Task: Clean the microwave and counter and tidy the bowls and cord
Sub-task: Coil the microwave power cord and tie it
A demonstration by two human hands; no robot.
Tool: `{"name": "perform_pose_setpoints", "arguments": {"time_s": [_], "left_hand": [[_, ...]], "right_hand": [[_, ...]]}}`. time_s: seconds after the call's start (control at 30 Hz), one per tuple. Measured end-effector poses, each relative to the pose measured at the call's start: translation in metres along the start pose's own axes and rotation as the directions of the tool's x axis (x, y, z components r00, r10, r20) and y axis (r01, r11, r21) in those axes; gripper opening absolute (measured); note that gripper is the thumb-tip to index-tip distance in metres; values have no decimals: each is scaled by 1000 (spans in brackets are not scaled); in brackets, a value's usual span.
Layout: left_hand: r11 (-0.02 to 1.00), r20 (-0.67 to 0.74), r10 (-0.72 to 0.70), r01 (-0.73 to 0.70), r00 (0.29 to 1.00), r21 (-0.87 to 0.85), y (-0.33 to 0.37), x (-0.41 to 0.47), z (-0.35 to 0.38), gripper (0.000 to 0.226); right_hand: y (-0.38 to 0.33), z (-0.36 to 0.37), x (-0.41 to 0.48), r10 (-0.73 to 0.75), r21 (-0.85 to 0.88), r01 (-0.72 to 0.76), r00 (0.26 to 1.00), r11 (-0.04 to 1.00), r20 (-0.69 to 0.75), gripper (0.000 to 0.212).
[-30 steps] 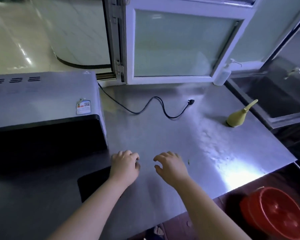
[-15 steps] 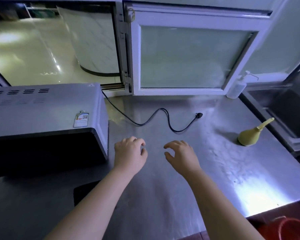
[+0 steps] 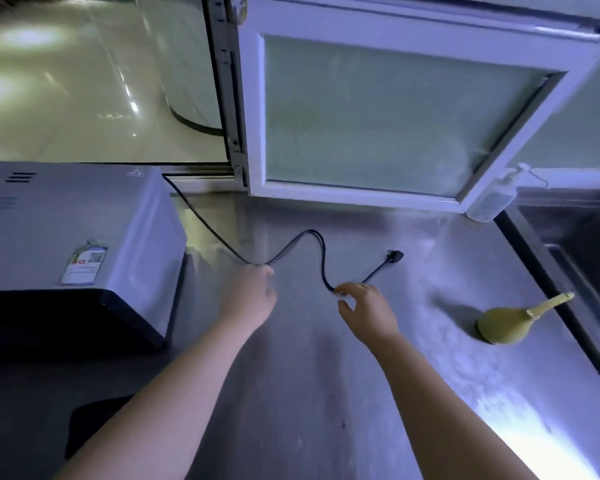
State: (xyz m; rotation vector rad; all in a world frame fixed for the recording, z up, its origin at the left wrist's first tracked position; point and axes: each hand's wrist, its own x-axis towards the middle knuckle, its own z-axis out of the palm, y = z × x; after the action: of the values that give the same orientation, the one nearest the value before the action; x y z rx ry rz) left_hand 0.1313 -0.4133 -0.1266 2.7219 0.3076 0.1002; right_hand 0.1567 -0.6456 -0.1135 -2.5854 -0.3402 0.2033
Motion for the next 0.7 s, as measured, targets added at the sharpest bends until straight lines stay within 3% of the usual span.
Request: {"name": "perform_pose_setpoints", "arguments": {"time_s": [0.27, 0.43, 0.7], "left_hand": [[988, 105, -113, 100, 988, 121, 15, 84, 70, 46], [970, 56, -126, 111, 990, 217, 1, 119, 109, 42], [965, 31, -256, 254, 966, 61, -4, 139, 132, 18]], "right_hand": [[44, 17, 107, 35, 5, -36, 988, 999, 150, 32], [73, 46, 135, 123, -22, -121, 954, 992, 272, 33], [96, 71, 128, -25, -175, 79, 956, 981, 292, 25]]}}
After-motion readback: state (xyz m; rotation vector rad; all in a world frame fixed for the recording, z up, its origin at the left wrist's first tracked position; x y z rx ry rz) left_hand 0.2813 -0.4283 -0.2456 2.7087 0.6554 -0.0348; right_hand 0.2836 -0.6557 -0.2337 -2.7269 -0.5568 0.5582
